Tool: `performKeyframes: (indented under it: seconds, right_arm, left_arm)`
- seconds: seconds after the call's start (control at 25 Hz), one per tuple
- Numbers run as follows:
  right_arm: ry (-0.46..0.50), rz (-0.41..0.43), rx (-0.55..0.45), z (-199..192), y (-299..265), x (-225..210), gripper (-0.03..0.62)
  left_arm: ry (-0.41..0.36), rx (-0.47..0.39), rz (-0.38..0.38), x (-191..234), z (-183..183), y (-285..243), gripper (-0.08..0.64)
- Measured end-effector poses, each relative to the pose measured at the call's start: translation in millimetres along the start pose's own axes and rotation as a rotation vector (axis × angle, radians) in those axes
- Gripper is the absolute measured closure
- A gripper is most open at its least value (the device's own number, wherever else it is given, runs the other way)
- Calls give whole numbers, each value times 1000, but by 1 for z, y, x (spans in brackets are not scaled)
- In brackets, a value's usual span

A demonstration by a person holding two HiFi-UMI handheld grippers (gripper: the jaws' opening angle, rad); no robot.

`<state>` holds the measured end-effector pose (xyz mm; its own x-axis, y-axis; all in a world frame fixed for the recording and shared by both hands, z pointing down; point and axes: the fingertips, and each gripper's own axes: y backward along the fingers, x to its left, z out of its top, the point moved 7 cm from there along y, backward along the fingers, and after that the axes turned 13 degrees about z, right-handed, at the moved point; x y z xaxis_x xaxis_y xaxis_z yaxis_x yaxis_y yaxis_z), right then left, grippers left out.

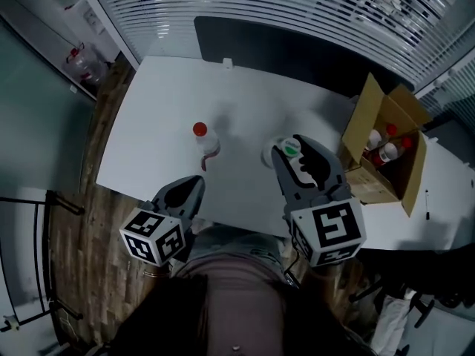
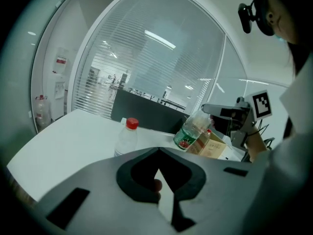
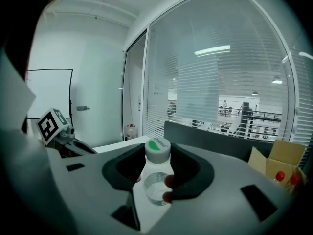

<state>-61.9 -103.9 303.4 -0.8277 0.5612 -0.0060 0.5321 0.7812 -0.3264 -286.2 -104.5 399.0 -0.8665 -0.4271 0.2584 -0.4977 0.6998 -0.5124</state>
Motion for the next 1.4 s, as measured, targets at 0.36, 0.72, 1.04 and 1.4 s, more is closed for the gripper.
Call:
performKeyframes:
  seconds: [0.36,0.72,1.04,1.4]
  right_arm:
    - [19,27,39,-14,-46,5,430]
    - [8,75,68,-28,-86,12,430]
    - [9,82,111,-45,-111,8,430]
    - [-8,88,152,-59,-128,3,430]
  left_arm:
    - [27,-2,58,29,-4,9,555]
    - [47,8,115,51,-7,19,554]
    - [58,19,145,62,-10,22,554]
    - [68,30,166,69,-14,22,554]
